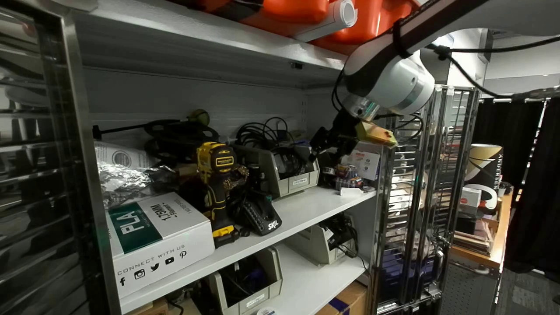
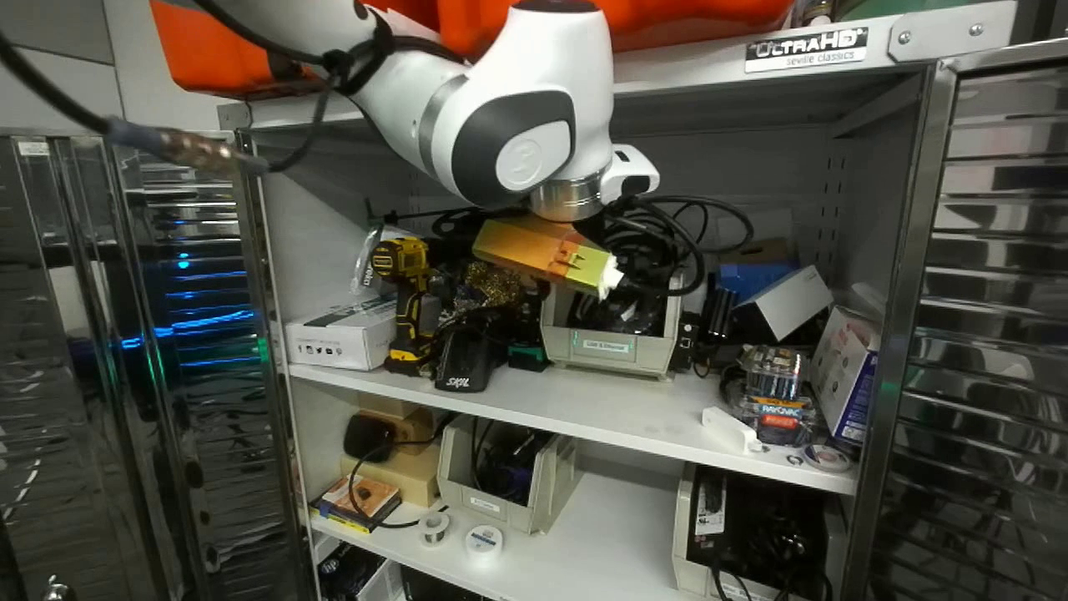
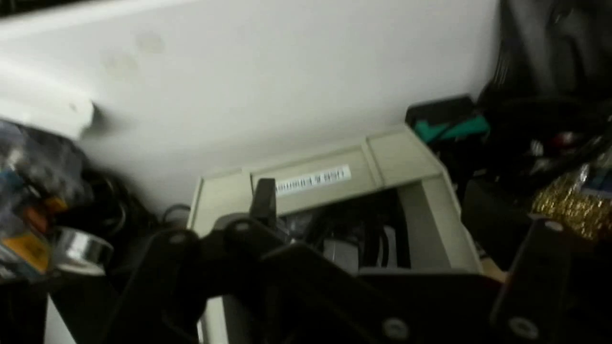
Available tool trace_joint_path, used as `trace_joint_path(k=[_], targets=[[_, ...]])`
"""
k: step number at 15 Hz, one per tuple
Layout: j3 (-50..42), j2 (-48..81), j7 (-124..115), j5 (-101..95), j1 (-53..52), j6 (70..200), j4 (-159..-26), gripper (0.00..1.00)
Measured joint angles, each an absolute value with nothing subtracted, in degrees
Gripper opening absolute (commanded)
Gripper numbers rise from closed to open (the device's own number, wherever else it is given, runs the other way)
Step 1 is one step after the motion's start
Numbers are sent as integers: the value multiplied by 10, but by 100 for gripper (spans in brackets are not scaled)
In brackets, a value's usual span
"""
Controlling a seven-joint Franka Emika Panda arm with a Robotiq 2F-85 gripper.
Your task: Pick up the black cable and put it in the tool box
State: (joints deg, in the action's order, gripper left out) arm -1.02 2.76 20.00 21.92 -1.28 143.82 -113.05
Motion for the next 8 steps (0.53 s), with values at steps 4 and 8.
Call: trace_joint_path(k=[4, 8], targets=[[-17, -82, 176, 170, 1, 1242, -1221, 100], [-32, -186, 175, 146, 1, 1019, -1278, 100]])
